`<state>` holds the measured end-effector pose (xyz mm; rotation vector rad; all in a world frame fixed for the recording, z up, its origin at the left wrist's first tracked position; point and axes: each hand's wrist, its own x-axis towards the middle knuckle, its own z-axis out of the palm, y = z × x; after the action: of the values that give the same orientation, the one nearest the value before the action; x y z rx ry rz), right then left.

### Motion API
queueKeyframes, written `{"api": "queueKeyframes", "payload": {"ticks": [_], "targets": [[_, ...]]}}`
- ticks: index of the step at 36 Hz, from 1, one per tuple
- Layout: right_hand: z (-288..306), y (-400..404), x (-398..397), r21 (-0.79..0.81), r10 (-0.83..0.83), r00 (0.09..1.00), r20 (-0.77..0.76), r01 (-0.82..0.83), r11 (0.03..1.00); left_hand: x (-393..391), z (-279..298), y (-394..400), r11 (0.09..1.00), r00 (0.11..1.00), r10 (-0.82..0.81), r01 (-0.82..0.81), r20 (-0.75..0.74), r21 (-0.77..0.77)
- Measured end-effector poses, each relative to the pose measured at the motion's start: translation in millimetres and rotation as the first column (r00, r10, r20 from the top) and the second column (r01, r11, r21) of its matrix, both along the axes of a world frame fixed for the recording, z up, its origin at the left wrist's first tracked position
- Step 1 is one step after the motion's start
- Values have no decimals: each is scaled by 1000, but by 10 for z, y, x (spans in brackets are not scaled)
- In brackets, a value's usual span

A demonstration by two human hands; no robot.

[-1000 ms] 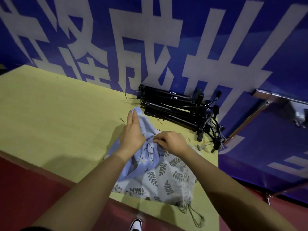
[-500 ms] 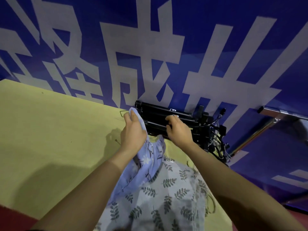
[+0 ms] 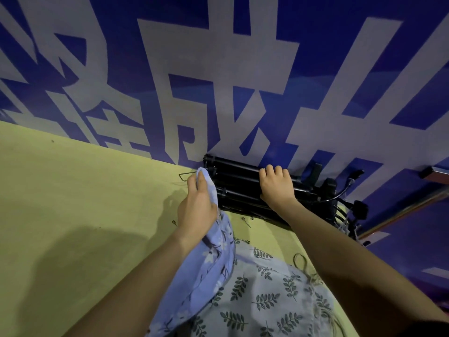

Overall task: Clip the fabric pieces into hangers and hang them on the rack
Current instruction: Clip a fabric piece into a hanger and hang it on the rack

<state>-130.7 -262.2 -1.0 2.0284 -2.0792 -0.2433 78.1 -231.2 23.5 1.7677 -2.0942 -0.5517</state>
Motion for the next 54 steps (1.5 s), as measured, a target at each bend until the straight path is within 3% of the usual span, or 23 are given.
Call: {"api": "queueKeyframes", "payload": {"ticks": [6,16,25,34,38,46,50,54], "targets": [[187,111,9,-35,5,994,108,-1,999,8,59,68,1000,1000,-20,20,-5,24],[712,393,-2,-147,48,987,155,-25,989,-39,192,376,999,998,-41,42,-49,11],[1086,715,-1,-321,99,963,250,-15,947,-125,373,698,999,997,-32,33,-74,12],[1285,974,-12,-351,162,866,473,17,936,-179,458,953,999,992,-19,24,-128,34],[1268,1101,-81,-394,193,911,363,-37,918,-175,466,1028,999,989,-5,10,-146,35],[1125,1186,-46,-504,239,971,-25,-219,836,-200,465,1099,1000,987,-14,16,-157,15],[1210,1086,-26,-516,192,981,-12,-170,839,-181,433,1046,997,973,-57,68,-224,41],[1269,1094,-52,-434,169,971,168,-82,897,-123,389,980,991,952,-94,119,-293,68]]}}
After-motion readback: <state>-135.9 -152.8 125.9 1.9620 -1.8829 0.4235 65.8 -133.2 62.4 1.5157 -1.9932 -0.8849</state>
